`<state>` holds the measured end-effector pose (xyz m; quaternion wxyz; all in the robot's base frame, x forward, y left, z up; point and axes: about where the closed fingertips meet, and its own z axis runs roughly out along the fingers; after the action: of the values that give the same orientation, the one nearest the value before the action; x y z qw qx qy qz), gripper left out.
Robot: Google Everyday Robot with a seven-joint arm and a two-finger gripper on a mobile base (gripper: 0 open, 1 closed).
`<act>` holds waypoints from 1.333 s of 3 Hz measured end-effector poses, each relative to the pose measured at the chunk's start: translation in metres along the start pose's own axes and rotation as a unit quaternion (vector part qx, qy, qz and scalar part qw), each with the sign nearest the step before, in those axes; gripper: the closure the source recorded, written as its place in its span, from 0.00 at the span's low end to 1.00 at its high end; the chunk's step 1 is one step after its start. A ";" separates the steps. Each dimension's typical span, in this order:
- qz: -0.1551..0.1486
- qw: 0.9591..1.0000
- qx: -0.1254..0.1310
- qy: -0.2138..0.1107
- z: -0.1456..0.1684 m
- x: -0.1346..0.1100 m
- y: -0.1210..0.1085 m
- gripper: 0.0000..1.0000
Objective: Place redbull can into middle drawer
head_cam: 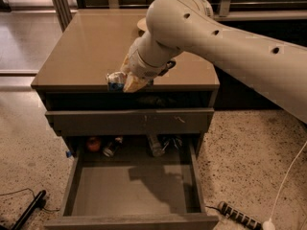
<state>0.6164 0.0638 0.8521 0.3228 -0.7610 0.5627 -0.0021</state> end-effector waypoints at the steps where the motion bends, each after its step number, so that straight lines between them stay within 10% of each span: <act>1: 0.000 1.000 0.009 -0.005 -0.022 -0.003 -0.003 1.00; 4: 0.030 0.999 0.029 -0.019 -0.038 0.007 0.049 1.00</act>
Offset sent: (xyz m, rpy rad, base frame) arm -0.0527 -0.0341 0.0413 0.0670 -0.0564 -0.0270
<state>0.5631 0.0311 0.8552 0.3553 -0.7343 0.5784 0.0058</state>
